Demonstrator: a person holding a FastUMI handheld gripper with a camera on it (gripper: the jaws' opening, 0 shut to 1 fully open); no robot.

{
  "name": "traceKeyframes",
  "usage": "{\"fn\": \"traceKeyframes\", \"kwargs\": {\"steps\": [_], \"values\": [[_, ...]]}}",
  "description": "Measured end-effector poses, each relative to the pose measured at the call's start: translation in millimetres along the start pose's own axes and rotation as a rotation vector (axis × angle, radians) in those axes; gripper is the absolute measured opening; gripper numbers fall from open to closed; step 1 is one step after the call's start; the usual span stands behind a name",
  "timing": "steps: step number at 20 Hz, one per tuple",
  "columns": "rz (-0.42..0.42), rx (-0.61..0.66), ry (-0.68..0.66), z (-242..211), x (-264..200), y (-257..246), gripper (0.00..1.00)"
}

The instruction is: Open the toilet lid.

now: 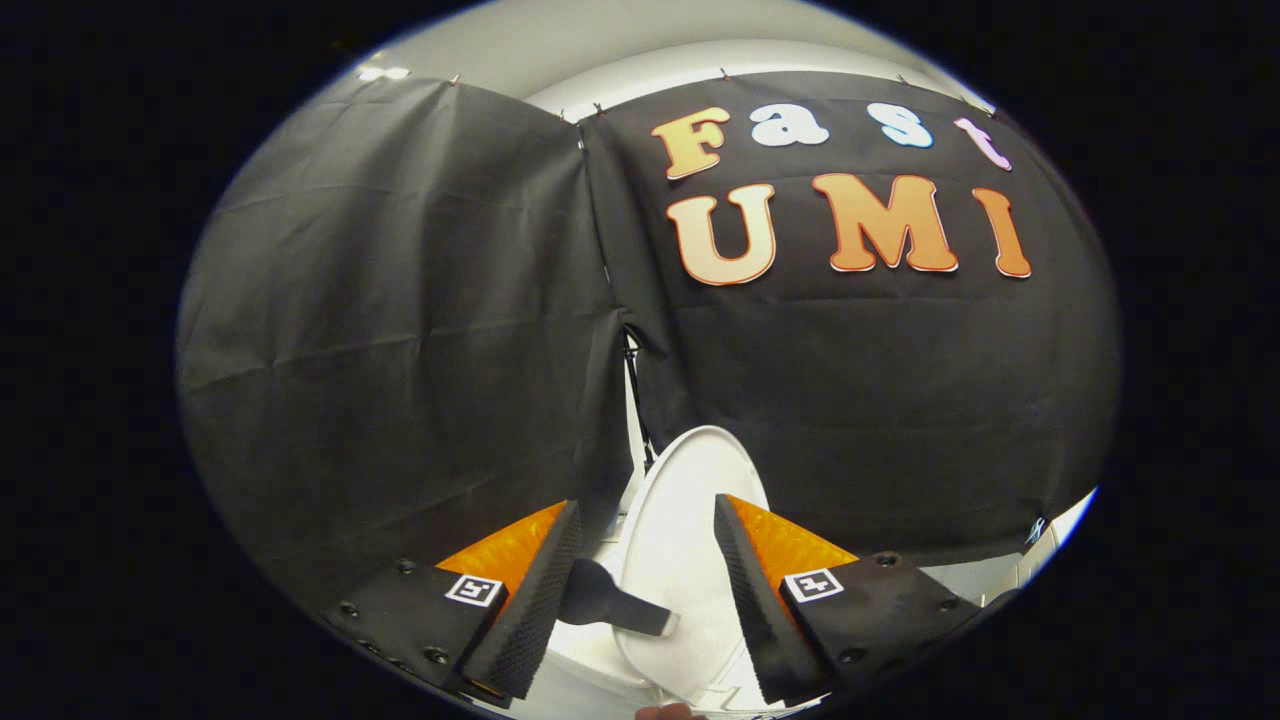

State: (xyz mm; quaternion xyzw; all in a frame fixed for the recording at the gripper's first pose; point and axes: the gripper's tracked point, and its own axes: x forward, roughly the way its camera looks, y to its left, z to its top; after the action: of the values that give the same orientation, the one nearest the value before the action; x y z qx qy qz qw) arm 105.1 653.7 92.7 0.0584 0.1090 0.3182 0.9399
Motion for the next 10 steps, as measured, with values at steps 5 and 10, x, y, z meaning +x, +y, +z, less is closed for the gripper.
{"fn": "traceKeyframes", "kwargs": {"steps": [5, 10], "values": [[-0.032, -0.016, -0.064, 38.6, -37.8, -69.8, 0.87], [-0.11, -0.026, -0.104, 50.4, -82.6, -153.3, 0.86]]}}
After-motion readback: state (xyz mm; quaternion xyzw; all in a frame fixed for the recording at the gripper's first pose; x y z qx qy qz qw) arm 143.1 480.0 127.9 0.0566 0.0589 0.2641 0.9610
